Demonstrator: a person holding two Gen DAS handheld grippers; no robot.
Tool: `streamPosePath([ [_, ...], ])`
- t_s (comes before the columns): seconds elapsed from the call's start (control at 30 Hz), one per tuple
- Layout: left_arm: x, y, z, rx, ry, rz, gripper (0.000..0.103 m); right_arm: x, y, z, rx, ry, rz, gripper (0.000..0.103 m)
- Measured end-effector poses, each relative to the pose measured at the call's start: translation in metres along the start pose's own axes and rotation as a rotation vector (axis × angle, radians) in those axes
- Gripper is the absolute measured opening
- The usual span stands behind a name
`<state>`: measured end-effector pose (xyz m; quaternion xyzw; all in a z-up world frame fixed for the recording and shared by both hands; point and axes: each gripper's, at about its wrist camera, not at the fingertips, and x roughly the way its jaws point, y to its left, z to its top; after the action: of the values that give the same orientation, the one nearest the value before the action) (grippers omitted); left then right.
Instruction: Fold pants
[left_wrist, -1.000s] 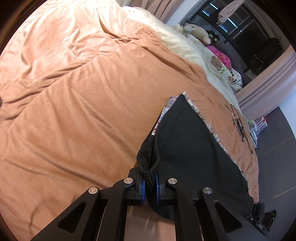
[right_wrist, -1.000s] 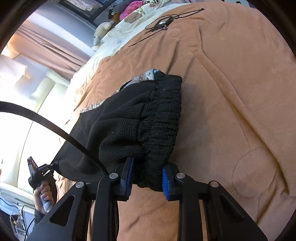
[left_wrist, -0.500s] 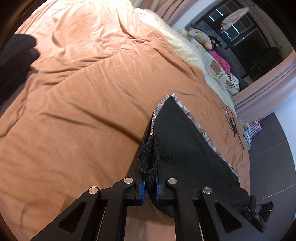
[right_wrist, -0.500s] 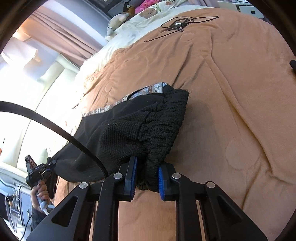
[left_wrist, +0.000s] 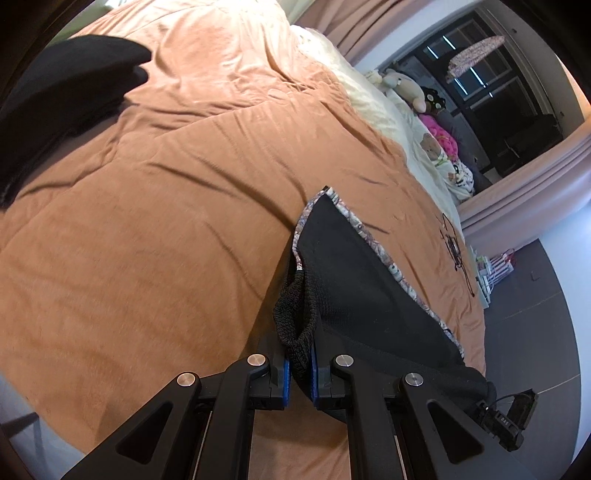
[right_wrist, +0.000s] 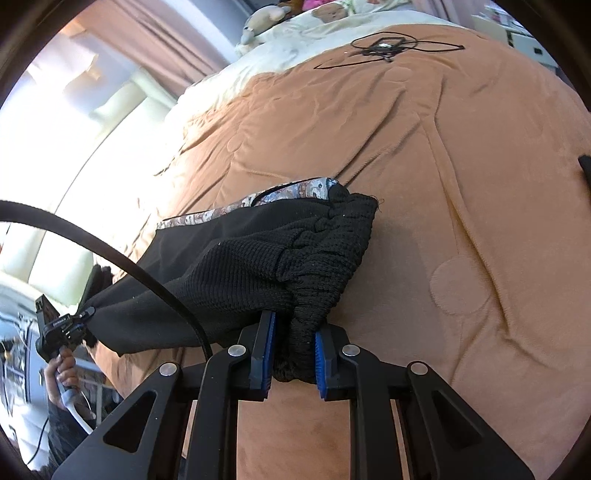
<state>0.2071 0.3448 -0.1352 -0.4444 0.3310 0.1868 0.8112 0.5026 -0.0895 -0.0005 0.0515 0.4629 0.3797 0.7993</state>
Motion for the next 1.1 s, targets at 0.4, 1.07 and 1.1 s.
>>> streamPosePath([
  [0.4,0.022,0.029,-0.01,-0.053,0.028,0.01,0.008,0.038,-0.019,-0.014,0.105,0.028,-0.068,0.048],
  [1.07,0.029,0.026,0.003,-0.021,0.04,0.0,0.008,0.013,-0.043,-0.083,0.388,-0.059,0.136,0.067],
  [1.1,0.029,0.026,0.003,-0.021,0.04,0.0,0.008,0.017,-0.047,-0.083,0.409,-0.057,0.156,0.067],
])
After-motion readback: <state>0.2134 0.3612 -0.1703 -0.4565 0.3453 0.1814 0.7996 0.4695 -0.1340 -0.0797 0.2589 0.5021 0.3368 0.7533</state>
